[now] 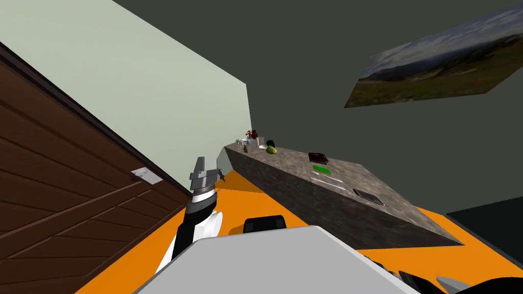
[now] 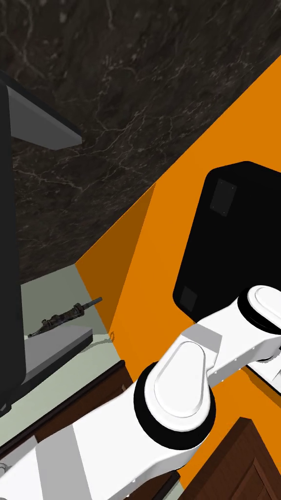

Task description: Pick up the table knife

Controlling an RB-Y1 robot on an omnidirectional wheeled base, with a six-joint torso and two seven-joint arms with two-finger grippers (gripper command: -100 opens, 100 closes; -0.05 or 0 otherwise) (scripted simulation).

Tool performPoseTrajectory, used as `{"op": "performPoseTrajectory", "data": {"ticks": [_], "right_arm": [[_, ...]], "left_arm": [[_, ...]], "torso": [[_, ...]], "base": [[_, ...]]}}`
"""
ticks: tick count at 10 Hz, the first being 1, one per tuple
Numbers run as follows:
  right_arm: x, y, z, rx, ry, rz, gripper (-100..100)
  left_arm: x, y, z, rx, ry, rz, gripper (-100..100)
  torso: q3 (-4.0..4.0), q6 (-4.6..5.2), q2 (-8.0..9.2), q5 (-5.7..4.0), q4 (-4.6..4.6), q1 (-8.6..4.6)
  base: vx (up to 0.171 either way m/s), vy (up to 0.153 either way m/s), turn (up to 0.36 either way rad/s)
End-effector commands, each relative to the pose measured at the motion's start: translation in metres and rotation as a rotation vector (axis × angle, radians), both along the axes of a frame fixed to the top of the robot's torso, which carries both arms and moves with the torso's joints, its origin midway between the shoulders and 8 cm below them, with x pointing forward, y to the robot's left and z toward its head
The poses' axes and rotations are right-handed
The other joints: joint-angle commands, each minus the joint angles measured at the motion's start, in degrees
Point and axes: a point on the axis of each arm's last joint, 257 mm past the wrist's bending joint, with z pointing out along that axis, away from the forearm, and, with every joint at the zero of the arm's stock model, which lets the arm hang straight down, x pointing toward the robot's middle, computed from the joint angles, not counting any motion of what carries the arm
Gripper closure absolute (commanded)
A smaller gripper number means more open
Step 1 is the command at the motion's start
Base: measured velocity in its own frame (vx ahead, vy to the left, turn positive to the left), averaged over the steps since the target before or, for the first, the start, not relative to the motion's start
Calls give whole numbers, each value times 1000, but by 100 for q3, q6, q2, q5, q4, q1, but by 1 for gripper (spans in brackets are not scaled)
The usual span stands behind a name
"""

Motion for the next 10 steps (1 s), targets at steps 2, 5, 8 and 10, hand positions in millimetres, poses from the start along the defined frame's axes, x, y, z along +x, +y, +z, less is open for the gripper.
{"op": "performPoseTrajectory", "data": {"ticks": [2, 5, 8, 10], "right_arm": [[-25, -46, 10, -92, 61, 52, -100], [-64, -114, 30, -230, 159, 122, -100], [-78, -152, 48, -306, 206, 157, -100], [-90, -185, 66, -372, 248, 184, -100]], "left_arm": [[0, 0, 0, 0, 0, 0, 0], [0, 0, 0, 0, 0, 0, 0], [0, 0, 0, 0, 0, 0, 0], [0, 0, 0, 0, 0, 0, 0]], "torso": [[-1, -3, -3, 2, 0, 7], [3, 0, 6, 0, 1, 0], [9, 2, 17, -4, 4, -17], [6, 1, 11, -3, 3, -13]], "base": [[81, 83, 101], [80, 69, 128], [54, 25, 63], [75, 32, 110]]}}
